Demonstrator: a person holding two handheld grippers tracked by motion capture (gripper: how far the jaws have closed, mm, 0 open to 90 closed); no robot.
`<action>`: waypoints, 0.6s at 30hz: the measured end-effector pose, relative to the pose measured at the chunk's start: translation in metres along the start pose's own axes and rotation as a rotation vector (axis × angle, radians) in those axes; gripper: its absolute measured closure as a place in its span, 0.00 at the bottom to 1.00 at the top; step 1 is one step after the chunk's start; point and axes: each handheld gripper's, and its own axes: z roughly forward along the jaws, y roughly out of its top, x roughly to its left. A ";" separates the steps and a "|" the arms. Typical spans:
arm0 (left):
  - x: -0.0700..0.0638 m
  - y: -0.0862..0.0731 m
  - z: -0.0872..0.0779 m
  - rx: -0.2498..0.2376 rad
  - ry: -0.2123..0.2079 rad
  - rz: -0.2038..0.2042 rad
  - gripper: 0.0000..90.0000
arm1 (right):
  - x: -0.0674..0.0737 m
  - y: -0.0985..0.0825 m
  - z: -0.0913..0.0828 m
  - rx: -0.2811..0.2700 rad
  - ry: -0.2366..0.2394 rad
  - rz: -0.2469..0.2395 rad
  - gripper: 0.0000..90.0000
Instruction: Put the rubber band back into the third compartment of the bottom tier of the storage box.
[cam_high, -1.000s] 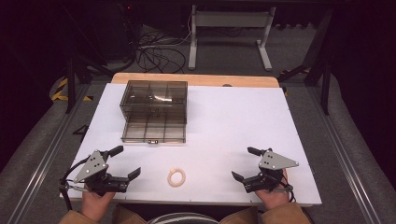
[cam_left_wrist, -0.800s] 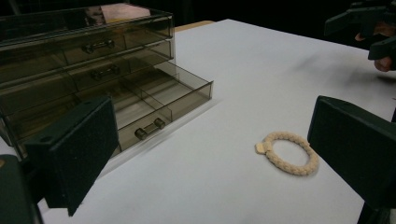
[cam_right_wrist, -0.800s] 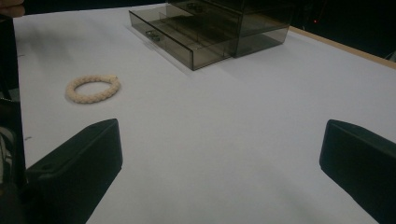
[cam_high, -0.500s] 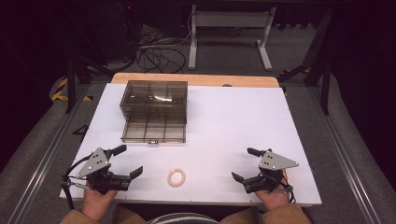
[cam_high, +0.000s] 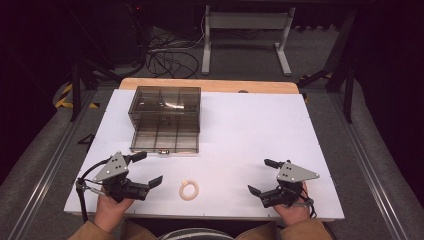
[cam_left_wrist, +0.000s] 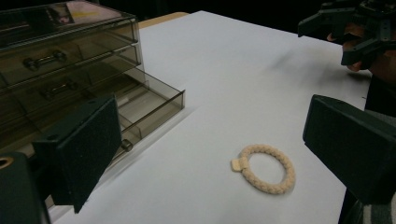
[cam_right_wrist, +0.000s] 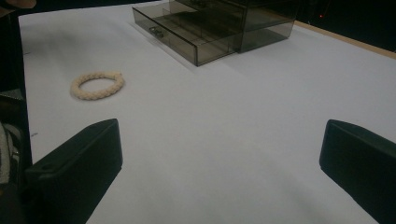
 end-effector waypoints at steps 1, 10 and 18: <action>0.000 0.001 0.002 0.001 -0.005 0.000 0.06 | 0.000 0.000 0.000 0.000 0.001 0.001 0.00; -0.004 0.009 0.014 0.033 -0.029 0.021 0.06 | 0.000 -0.001 0.000 0.003 0.009 0.004 0.00; -0.011 0.015 0.029 0.064 -0.049 0.035 0.05 | 0.000 -0.001 0.001 0.008 0.014 0.006 0.00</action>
